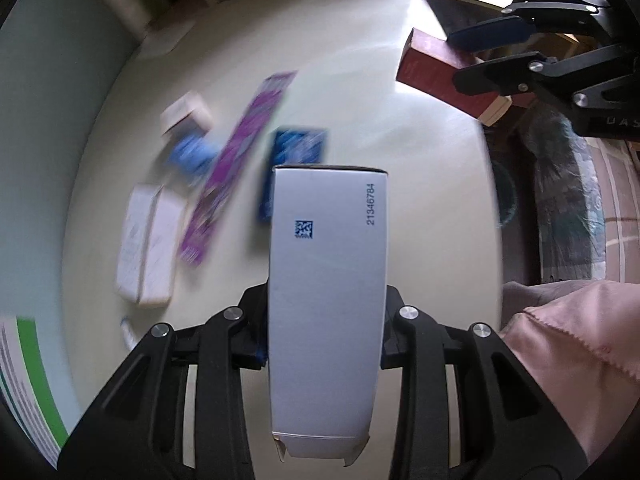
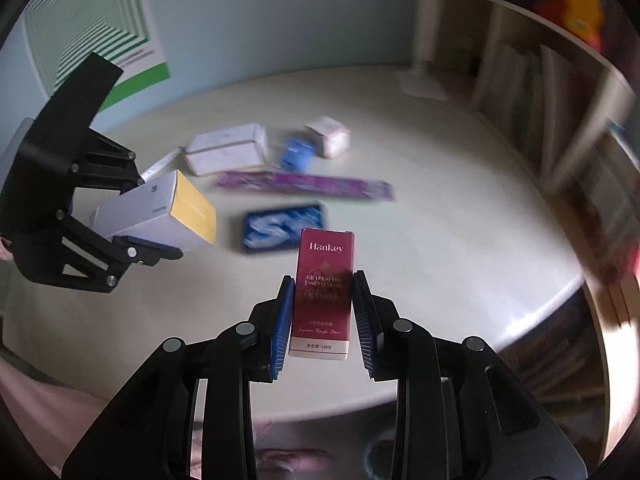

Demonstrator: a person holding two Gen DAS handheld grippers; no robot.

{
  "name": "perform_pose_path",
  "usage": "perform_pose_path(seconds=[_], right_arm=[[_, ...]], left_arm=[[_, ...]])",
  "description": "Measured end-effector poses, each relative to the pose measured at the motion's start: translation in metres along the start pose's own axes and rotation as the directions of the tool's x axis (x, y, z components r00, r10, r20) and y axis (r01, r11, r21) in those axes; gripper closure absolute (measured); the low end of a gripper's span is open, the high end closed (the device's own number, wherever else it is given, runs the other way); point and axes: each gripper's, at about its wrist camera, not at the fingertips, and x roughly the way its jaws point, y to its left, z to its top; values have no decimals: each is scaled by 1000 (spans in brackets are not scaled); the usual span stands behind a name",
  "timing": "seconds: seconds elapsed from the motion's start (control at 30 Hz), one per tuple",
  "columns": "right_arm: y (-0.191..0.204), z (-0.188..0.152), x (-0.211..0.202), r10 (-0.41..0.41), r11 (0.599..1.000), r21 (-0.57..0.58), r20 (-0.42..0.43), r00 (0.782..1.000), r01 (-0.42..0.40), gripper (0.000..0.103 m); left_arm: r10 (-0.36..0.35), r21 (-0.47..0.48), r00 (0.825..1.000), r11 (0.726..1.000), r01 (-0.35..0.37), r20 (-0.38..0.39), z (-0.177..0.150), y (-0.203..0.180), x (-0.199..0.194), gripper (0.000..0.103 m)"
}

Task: Collect trash
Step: 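Carry the white box and red box with both tools over the trash bin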

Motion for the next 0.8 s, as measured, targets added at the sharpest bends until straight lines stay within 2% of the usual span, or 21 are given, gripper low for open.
perform_pose_path(seconds=[0.17, 0.3, 0.43, 0.6, 0.8], right_arm=[[-49, -52, -35, -64, 992, 108, 5, 998, 63, 73], [-87, -98, -61, -111, 973, 201, -3, 994, 110, 73], [-122, -149, -85, -159, 938, 309, -21, 987, 157, 73], [-162, -216, -109, -193, 871, 447, -66, 979, 202, 73], [-185, -271, -121, -200, 815, 533, -106, 974, 226, 73]], left_arm=[[-42, 103, 999, 994, 40, 14, 43, -61, 13, 70], [-87, 193, 996, 978, 82, 13, 78, -120, 18, 70], [-130, 292, 991, 948, 127, -10, 107, -180, 25, 70], [-162, 397, 985, 901, 174, -64, 136, -254, 42, 70], [-181, 473, 976, 854, 215, -118, 154, -318, 57, 70]])
